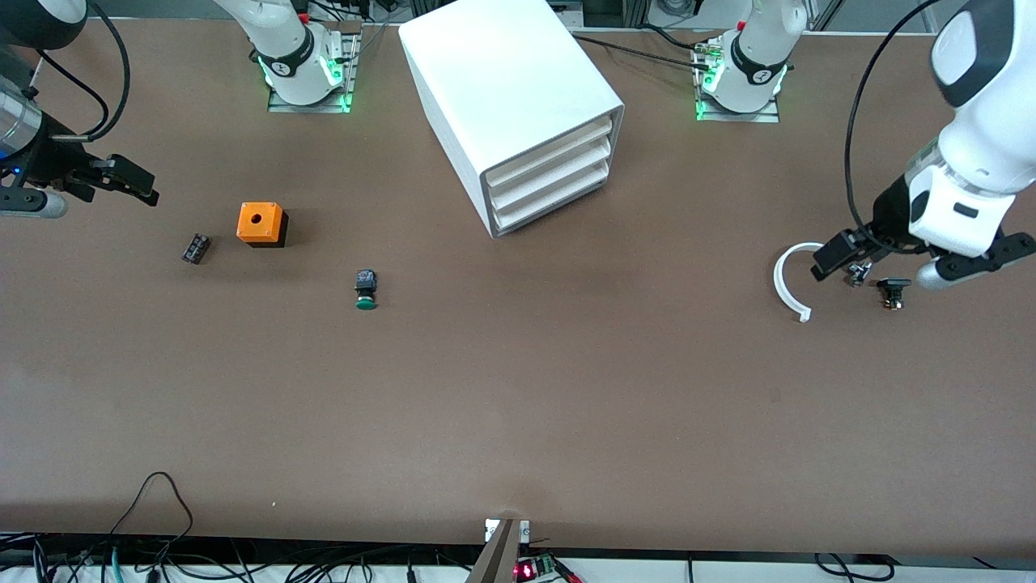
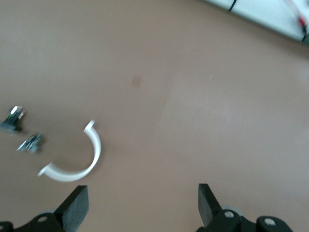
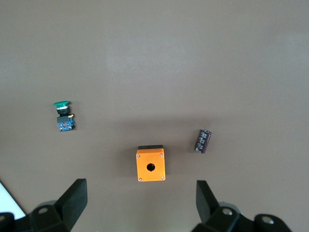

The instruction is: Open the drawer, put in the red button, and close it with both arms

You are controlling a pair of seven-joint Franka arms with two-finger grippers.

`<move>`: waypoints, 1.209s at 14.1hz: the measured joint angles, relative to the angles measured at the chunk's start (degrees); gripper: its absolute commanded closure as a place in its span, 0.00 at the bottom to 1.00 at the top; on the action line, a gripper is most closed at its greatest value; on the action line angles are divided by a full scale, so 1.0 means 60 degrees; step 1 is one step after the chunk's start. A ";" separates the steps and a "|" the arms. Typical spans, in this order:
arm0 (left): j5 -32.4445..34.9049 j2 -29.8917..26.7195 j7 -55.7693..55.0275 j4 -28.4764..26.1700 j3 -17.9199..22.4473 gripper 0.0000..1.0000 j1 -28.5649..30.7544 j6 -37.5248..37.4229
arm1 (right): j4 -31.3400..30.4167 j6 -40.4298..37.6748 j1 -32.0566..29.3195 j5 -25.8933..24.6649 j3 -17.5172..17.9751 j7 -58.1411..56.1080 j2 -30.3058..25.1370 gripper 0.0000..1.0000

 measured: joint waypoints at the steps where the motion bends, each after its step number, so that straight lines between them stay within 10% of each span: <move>1: -0.0032 -0.0119 0.0039 0.0275 0.0040 0.00 -0.0005 -0.0538 | 0.0003 -0.0009 0.0000 0.0000 0.0002 0.0000 0.0000 0.00; 17: 0.0760 -0.0262 0.5995 0.0783 0.1088 0.00 -0.0268 -0.1152 | 0.0335 -0.0201 0.0010 0.0000 0.0009 -0.0135 0.0102 0.00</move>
